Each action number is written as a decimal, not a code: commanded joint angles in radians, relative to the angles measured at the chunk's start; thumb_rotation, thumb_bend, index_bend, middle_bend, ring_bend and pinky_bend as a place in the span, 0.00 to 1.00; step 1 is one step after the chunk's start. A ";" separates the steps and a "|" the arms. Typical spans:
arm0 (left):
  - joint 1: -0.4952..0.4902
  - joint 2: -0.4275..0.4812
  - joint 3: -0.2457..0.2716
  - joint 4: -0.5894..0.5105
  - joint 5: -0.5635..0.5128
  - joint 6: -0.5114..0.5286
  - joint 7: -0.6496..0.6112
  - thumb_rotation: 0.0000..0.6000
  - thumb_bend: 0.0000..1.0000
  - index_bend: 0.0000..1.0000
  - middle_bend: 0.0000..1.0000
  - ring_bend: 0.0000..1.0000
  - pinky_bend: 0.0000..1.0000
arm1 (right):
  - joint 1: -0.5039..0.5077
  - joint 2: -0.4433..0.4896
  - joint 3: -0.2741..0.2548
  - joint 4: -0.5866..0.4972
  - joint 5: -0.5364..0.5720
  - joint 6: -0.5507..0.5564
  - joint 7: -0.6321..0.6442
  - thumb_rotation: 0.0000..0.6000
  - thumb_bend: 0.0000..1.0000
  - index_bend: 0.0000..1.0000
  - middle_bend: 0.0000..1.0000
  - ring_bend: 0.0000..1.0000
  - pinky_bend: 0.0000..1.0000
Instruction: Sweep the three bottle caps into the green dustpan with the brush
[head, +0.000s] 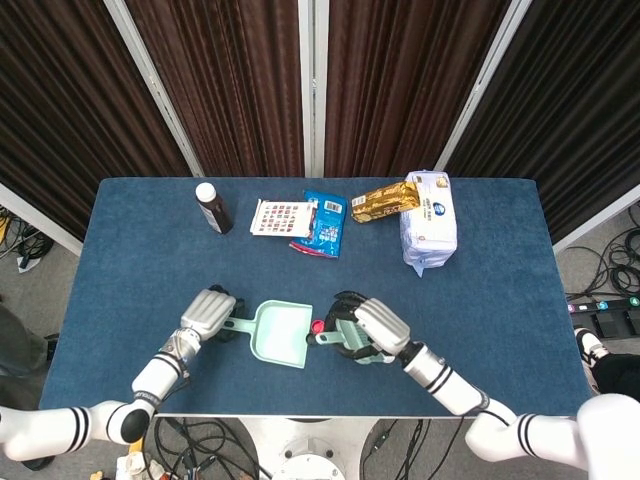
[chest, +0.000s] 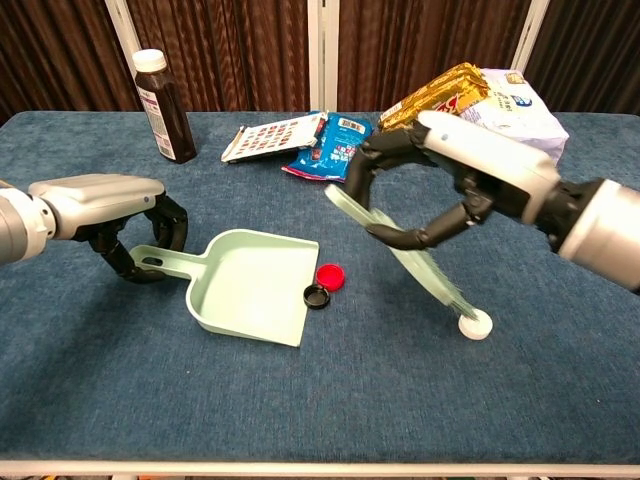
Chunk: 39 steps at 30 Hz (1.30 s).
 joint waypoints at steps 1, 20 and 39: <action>-0.007 -0.004 -0.004 0.002 -0.009 -0.001 0.008 1.00 0.39 0.58 0.54 0.35 0.22 | -0.089 0.029 -0.041 -0.062 0.042 0.032 -0.139 1.00 0.65 0.76 0.67 0.31 0.19; -0.023 -0.001 0.005 -0.029 -0.043 0.014 0.043 1.00 0.39 0.59 0.54 0.35 0.22 | -0.120 -0.220 0.060 0.120 0.072 0.027 -0.229 1.00 0.65 0.76 0.67 0.31 0.19; -0.037 -0.017 0.004 -0.037 -0.078 0.024 0.059 1.00 0.38 0.59 0.54 0.35 0.22 | 0.045 -0.442 0.219 0.303 0.103 -0.069 -0.129 1.00 0.65 0.77 0.67 0.31 0.18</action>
